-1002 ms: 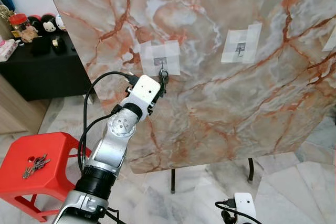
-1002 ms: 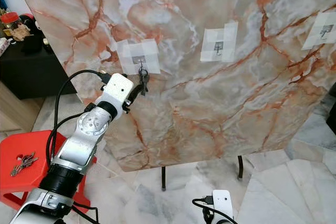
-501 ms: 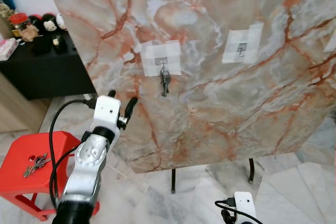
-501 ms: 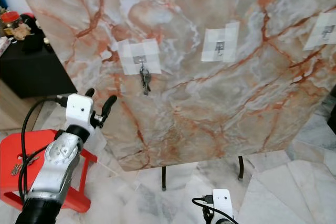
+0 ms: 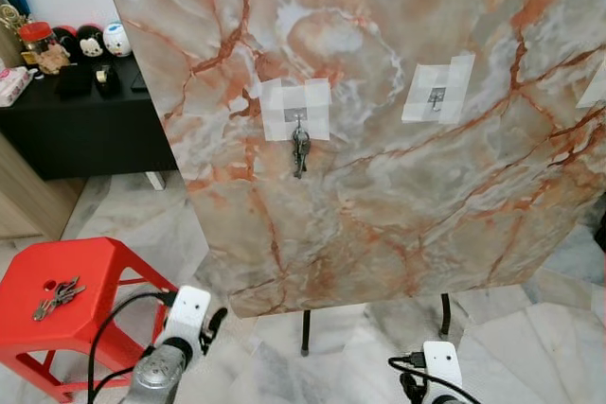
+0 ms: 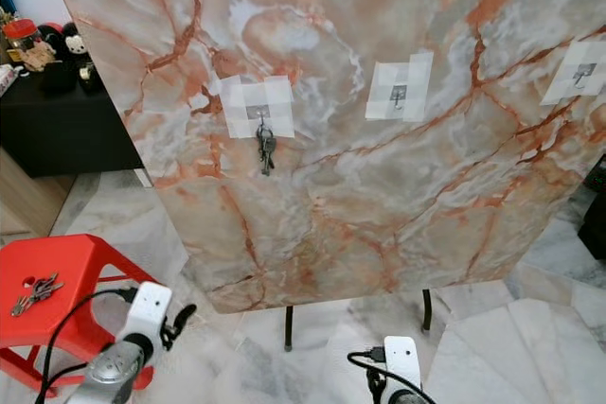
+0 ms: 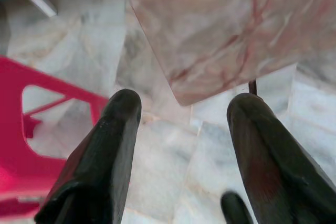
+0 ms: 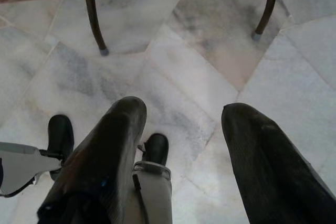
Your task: Hang keys on a hook
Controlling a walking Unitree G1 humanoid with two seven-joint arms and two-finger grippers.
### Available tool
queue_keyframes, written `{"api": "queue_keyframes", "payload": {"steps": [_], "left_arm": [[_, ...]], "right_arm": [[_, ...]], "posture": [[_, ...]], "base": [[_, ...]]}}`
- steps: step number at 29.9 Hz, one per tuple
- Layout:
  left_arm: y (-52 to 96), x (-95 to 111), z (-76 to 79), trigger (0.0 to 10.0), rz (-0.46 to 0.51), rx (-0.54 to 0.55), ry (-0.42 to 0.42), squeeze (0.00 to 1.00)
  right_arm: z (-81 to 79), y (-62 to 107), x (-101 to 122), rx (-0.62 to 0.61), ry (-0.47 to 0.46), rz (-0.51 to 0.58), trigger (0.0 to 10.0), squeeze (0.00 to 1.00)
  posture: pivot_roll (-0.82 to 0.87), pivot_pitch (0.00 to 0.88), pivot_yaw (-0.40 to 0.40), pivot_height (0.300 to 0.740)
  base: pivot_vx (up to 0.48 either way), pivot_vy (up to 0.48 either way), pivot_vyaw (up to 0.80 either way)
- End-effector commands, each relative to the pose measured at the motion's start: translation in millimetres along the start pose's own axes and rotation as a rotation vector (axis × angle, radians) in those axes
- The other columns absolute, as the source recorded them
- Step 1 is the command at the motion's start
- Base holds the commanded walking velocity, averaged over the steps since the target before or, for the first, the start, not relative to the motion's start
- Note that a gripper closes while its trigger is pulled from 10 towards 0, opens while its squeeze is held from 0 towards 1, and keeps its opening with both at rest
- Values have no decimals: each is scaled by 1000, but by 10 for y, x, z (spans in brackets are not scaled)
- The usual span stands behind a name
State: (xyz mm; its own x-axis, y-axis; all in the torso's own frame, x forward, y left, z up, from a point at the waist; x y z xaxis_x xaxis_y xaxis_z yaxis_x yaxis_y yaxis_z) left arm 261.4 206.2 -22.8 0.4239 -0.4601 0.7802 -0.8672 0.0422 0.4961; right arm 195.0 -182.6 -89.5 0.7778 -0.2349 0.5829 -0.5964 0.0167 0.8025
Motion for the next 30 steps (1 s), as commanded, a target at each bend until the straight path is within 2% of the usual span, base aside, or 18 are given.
{"api": "queue_keyframes", "payload": {"steps": [1, 3, 5, 10, 11, 12, 15, 18, 22, 25, 30], "left_arm": [[8, -173, 115, 10000, -97, -29, 30, 0], [14, -254, 181, 10000, -149, -41, 68, 0], [29, -311, 252, 10000, -185, -64, 61, 0], [44, -373, 232, 10000, -225, -34, 95, 0], [55, -405, 179, 10000, -240, 0, 138, 0], [99, -502, 127, 10000, -282, 36, 217, 0], [151, -610, 154, 10000, -337, 30, 264, 0], [204, -702, 189, 10000, -378, 20, 267, 0], [292, -831, 313, 10000, -442, -42, 242, 0], [306, -863, 342, 10000, -491, -77, 153, 0], [347, -918, 402, 10000, -531, -94, 153, 0]], "right_arm": [[13, 2, -20, -10, -10, -12, 10000, 0], [12, 1, -20, -10, -8, -13, 10000, 0], [7, 1, -24, -11, -9, -15, 10000, 0], [-7, 3, -49, -20, -25, -18, 10000, 0], [-12, 4, -56, -24, -37, -15, 10000, 0], [-10, 7, -67, -31, -58, -10, 10000, 0], [-6, 8, -72, -34, -55, -12, 10000, 0], [-2, 9, -80, -36, -52, -17, 10000, 0], [7, 13, -98, -36, -46, -24, 10000, 0], [15, 15, -105, -40, -47, -25, 10000, 0], [17, 16, -116, -40, -37, -33, 10000, 0]], "posture": [[98, 8, -6, 740], [103, 2, 2, 740], [96, 1, 9, 740], [62, 0, 37, 740], [57, 0, 39, 740], [61, 0, 42, 740], [69, 0, 40, 740], [65, 0, 38, 740], [46, 0, 40, 740], [45, 0, 38, 740], [36, 0, 35, 740]], "base": [[0, 0, 0], [0, 0, 0], [0, 0, 0], [0, 0, 0], [0, 0, 0], [0, 0, 0], [0, 0, 0], [0, 0, 0], [0, 0, 0], [0, 0, 0], [0, 0, 0]]}}
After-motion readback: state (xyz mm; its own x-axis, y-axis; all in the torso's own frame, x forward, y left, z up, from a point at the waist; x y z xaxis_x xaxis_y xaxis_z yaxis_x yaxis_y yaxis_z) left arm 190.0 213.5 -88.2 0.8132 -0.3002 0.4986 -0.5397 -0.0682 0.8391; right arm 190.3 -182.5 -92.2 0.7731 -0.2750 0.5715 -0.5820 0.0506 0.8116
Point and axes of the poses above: a point about 5 cm out from each wrist's last joint towards the gripper, its own y axis pointing back from the gripper into the wrist, its own x axis along the axis of the wrist's last joint, z = x × y, the point moved 1 cm from there along -y, pointing out of the wrist towards the gripper, and after that the axes turned 11 degrees about -y, right-handed, at the moved point
